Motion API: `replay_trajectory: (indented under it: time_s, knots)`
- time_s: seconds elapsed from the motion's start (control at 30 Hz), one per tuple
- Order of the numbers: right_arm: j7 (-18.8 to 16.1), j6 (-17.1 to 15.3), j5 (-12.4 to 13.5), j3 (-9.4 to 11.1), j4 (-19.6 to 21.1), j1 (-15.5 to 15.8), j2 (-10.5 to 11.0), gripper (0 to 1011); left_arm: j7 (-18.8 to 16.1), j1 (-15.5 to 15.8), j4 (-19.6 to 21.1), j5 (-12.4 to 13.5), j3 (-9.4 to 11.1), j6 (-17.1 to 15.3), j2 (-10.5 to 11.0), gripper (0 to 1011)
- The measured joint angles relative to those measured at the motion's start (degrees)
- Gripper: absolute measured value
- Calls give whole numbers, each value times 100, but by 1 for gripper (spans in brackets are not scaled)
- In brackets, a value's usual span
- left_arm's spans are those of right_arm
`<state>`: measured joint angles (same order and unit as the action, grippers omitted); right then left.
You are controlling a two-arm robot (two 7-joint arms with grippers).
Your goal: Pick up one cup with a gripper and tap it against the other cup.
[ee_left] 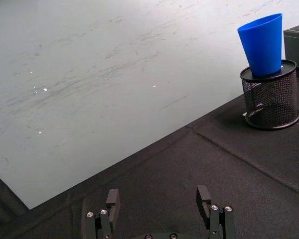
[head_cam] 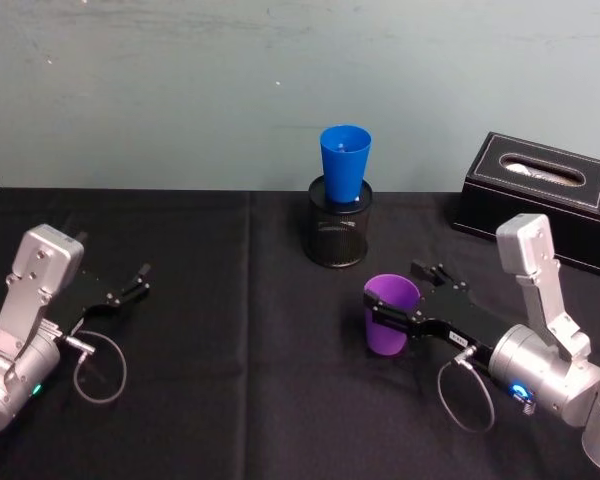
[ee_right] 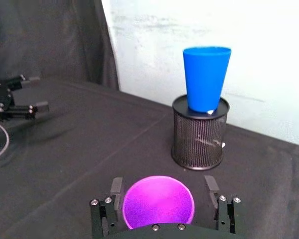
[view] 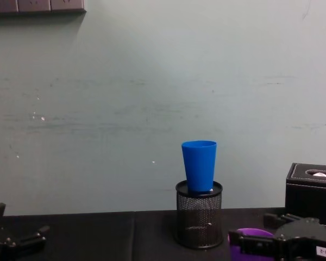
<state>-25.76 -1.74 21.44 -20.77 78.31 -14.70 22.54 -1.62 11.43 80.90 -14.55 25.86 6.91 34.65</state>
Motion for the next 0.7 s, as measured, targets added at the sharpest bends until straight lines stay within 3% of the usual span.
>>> replay_trajectory:
  time_s: [0.7]
  knots:
    - [-254,804,298,153,-100,117,-100,1004,0,0,0,0,0,0,0,1011]
